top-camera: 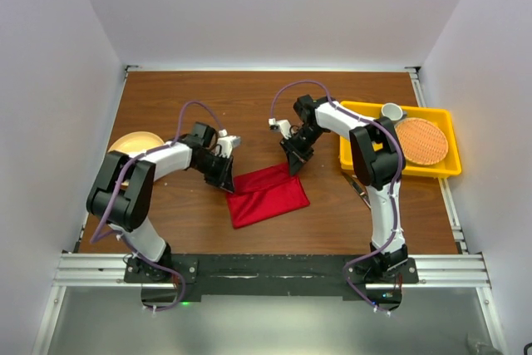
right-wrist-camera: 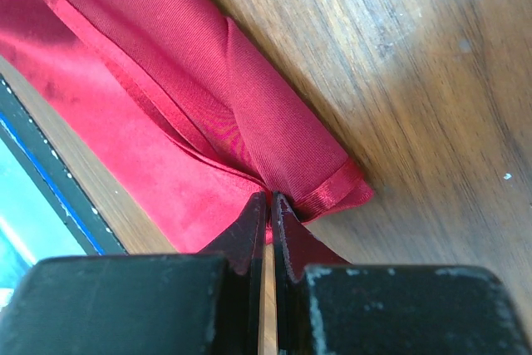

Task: Fold the napkin into a case and place the utensils inside
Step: Smooth out the 2/3-rectangle-folded napkin at the center of the board.

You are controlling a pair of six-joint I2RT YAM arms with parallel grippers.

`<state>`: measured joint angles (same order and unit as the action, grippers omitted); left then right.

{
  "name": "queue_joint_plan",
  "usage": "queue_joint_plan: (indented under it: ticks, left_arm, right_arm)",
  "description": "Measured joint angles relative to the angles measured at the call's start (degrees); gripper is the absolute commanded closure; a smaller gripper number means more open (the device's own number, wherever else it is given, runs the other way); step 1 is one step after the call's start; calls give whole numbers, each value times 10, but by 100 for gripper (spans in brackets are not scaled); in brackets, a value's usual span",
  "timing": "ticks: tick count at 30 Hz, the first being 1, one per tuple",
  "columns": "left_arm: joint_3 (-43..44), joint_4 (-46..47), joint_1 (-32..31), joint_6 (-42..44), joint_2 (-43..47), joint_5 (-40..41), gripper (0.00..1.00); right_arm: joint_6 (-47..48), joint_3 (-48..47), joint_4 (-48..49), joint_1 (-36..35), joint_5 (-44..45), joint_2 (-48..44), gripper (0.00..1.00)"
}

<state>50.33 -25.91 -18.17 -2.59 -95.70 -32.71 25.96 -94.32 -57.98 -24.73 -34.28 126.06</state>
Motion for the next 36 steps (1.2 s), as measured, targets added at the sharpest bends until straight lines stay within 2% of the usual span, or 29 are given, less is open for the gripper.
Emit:
queue_joint_plan:
  ticks: [3,4,7,13,17,20,22,27,36]
  left_arm:
    - [2,1,-3,-6,-10,5,82]
    - [3,0,-3,-7,-11,6,74]
    - [17,-17,-4,3,-19,0,62]
    - [40,-48,-3,103,3,18,60]
    - [34,-48,-5,178,91,54,57]
    - [28,-33,-35,229,163,89,52]
    - [25,-14,-81,259,187,113,51]
    - [7,11,-167,313,166,166,47]
    - [-10,18,-232,389,115,230,48]
  right_arm:
    - [-9,2,3,0,1,0,100]
    - [-12,2,4,0,2,0,100]
    - [-17,4,7,0,3,0,100]
    - [-24,7,10,0,1,-1,100]
    - [-26,8,12,0,1,-1,100]
    - [-26,8,12,0,0,-1,100]
    - [-26,8,12,0,0,-1,100]
    - [-28,8,12,0,0,-1,100]
    - [-29,8,12,0,0,-1,100]
